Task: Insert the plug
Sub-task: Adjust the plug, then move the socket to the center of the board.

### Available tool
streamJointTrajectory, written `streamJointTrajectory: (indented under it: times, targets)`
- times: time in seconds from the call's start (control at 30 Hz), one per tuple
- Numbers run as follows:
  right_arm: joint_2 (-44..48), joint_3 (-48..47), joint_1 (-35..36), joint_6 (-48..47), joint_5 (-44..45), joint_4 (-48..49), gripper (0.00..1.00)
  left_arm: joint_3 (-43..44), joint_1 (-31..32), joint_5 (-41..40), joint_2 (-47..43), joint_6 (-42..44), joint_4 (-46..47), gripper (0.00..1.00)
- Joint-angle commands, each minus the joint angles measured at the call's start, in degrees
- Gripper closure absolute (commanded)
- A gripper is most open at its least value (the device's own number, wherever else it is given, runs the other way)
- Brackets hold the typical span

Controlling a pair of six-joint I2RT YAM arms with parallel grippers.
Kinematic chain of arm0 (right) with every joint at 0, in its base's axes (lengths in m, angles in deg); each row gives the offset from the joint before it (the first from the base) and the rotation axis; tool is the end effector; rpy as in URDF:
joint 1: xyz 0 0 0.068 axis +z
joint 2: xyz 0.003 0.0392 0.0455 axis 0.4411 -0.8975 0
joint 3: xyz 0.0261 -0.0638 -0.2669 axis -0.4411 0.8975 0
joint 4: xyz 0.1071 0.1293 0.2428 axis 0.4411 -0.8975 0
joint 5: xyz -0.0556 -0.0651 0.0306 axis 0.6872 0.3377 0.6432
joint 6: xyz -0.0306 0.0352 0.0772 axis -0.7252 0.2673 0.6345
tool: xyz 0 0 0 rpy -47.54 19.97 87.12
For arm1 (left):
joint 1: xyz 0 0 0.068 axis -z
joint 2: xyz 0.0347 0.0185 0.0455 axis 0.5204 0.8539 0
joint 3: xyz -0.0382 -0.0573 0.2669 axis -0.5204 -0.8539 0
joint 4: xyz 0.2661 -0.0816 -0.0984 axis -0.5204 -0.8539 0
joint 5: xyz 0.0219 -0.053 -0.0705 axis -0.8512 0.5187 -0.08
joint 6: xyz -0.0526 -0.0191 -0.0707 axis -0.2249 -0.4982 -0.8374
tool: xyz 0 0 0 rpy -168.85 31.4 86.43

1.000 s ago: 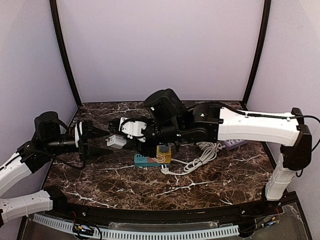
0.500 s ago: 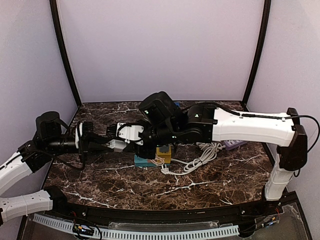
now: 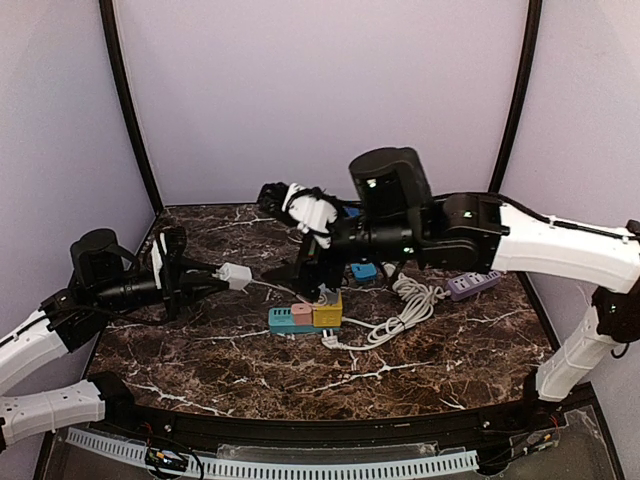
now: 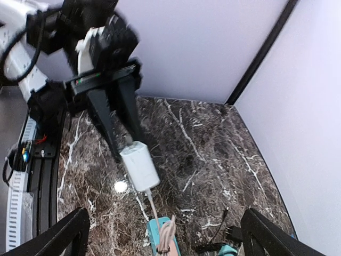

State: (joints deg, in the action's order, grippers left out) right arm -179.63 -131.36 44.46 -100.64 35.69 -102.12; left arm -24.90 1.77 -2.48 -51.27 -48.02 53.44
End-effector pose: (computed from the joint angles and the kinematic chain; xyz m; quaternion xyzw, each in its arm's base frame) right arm 0.1518 0.4247 0.3740 -0.5681 0.5926 0.2421 0.5172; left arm 0.1772 -0.1643 0.2959 0.4571 0.5772 -0.2885 0.6121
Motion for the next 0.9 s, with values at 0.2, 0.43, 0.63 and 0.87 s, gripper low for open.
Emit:
streamJointTrajectory:
  times: [0.2,0.43,0.63,0.87]
  targets:
    - [13.74,22.60,-23.64,7.60,-21.90,5.97,0.01,-4.80,-9.96,-16.05,-3.90,-23.16,10.37,0.99]
    - [4.03,32.14,-29.01,-4.98,-39.16,14.91,0.01,-8.37,-15.19,-16.96,-6.77,-27.30,8.35,0.99]
    - [-6.62,33.70,-32.37,-5.29,-45.47,28.17,0.01,-9.24,-17.40,-15.90,-7.74,-27.48,8.64,0.99]
    - [-17.00,30.90,-31.52,-5.41,-48.56,34.46,0.05,-9.93,-18.88,-15.07,-6.67,-27.31,9.59,0.99]
